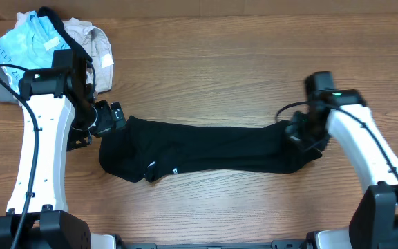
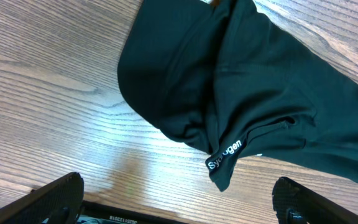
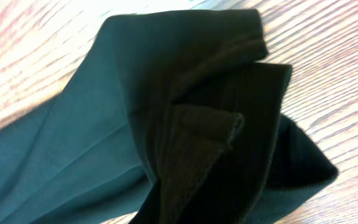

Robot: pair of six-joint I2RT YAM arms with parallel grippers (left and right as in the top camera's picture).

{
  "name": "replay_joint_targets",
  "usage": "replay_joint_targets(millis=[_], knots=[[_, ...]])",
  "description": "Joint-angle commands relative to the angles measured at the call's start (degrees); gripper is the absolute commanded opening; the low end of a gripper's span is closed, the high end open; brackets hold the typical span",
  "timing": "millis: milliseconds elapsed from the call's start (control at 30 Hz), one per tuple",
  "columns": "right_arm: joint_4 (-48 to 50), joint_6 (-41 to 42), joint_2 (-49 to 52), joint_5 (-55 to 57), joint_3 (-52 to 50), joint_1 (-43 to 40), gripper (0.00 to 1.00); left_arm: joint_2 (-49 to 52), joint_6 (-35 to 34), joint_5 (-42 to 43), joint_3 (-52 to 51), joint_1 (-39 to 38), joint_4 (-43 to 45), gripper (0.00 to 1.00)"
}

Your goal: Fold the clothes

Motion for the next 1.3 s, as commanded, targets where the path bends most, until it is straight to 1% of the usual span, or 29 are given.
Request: replay_joint_targets(millis=[0,67,133,167,200,233,300,367,533,633,700,767,800,867,933,1000,1067,1100,1133,1200,1267], knots=[[0.1,5.7,-1.5,4.0,1.2,6.3,0.04,-0.9,1.2,-0.8,-0.3,-0.1,0.2,1.00],[0.5,7.4,-1.5,4.0,0.9,9.6,0.07,-0.9,1.2,-0.8,-0.3,-0.1,0.0,1.00],[1.6,8.4,-1.5,4.0,0.0,12.3,0.24,-0.9,1.2,-0.8,-0.3,-0.1,0.0,1.00],[2.2,8.7,-1.5,4.0,-0.6,13.4,0.29,-0.9,1.2,-0.8,-0.3,-0.1,0.0,1.00],[2.8,9.6,-1.5,4.0,-1.2,14.5,0.31,-0.9,1.2,-0.8,-0.3,-0.1,0.0,1.00],[3.6,10.3,-1.5,3.8,-2.0,15.6,0.31,-0.9,1.2,-0.8,-0.3,-0.1,0.0,1.00],[4.7,11.7,-1.5,3.0,-3.2,17.4,0.22,-0.9,1.2,-0.8,-0.3,-0.1,0.0,1.00],[5.9,12.6,-1.5,1.3,-3.9,18.8,0.16,-0.9,1.2,-0.8,-0.3,-0.1,0.0,1.00],[7.3,14.8,-1.5,-0.3,-3.8,21.2,0.14,-0.9,1.2,-0.8,-0.3,-0.1,0.0,1.00],[7.2,13.6,-1.5,-1.7,-3.0,21.4,0.13,-0.9,1.2,-0.8,-0.3,-0.1,0.0,1.00],[5.1,12.6,-1.6,-0.9,-1.1,21.4,0.11,-0.9,1.2,-0.8,-0.3,-0.1,0.0,1.00],[1.5,12.6,-1.8,1.0,1.9,20.5,0.12,-0.9,1.2,-0.8,-0.3,-0.1,0.0,1.00],[-0.8,12.6,-2.1,1.9,4.0,19.7,0.15,-0.9,1.2,-0.8,-0.3,-0.1,0.0,1.00],[-4.6,12.6,-2.7,3.6,7.9,17.7,0.25,-0.9,1.2,-0.8,-0.3,-0.1,0.0,1.00],[-8.2,12.5,-3.3,5.6,11.8,14.4,0.27,-0.9,1.2,-0.8,-0.3,-0.1,0.0,1.00],[-10.0,11.3,-3.7,6.5,14.2,10.7,0.35,-0.9,1.3,-0.8,-0.3,-0.1,0.0,1.00],[-10.1,8.8,-3.9,6.4,14.8,6.0,0.38,-0.9,1.3,-0.8,-0.3,-0.1,0.0,1.00],[-10.1,7.5,-3.8,6.4,14.7,3.8,0.37,-0.9,1.2,-0.8,-0.3,-0.1,0.0,1.00],[-10.1,6.4,-3.5,6.4,14.6,1.6,0.35,-0.9,1.2,-0.8,-0.3,-0.1,0.0,1.00],[-10.0,5.2,-2.8,6.4,13.7,-2.7,0.29,-0.9,1.2,-0.8,-0.3,-0.1,0.0,1.00],[-9.3,4.1,-2.1,6.3,12.3,-5.9,0.21,-0.9,1.2,-0.8,-0.3,-0.1,0.0,1.00]])
